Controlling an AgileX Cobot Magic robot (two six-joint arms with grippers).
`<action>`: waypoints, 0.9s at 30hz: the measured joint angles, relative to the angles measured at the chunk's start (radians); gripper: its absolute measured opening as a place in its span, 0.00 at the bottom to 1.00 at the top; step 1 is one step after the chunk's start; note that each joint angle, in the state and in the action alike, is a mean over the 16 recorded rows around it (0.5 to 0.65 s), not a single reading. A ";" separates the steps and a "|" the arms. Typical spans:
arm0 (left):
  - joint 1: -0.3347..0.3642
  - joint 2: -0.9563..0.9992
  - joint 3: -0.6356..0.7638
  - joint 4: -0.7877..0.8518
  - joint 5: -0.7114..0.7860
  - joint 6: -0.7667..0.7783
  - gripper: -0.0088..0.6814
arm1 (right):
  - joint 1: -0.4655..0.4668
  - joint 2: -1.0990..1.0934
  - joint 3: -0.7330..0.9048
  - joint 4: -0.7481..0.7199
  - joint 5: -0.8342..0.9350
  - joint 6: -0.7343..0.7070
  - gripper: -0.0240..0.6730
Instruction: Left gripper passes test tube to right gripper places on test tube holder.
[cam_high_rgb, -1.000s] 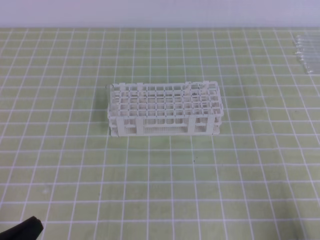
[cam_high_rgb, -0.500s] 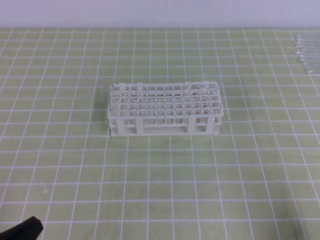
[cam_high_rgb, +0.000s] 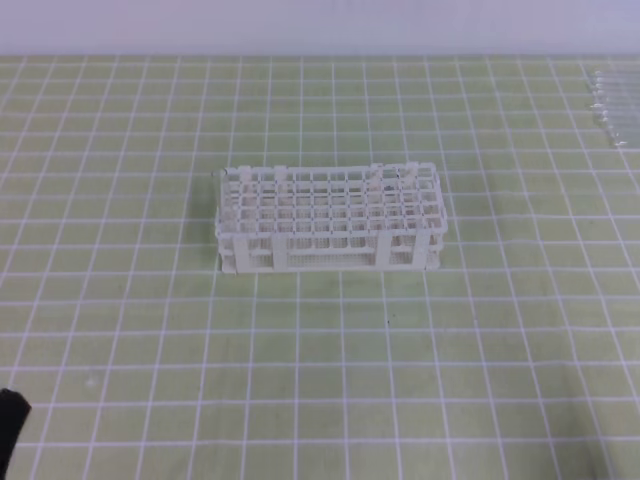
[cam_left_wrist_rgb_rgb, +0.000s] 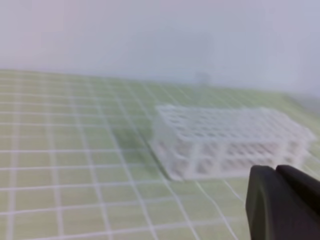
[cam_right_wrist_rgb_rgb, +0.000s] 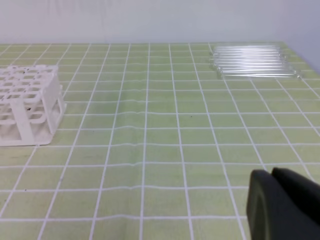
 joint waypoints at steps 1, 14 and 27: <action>0.028 0.000 0.000 -0.001 -0.012 -0.003 0.01 | 0.000 0.000 0.000 0.000 0.000 0.000 0.01; 0.335 -0.005 -0.001 -0.021 -0.137 -0.035 0.01 | 0.000 0.001 0.000 0.000 -0.001 0.000 0.01; 0.393 -0.008 0.000 -0.341 -0.093 0.384 0.01 | 0.000 0.001 0.000 0.002 -0.001 0.000 0.01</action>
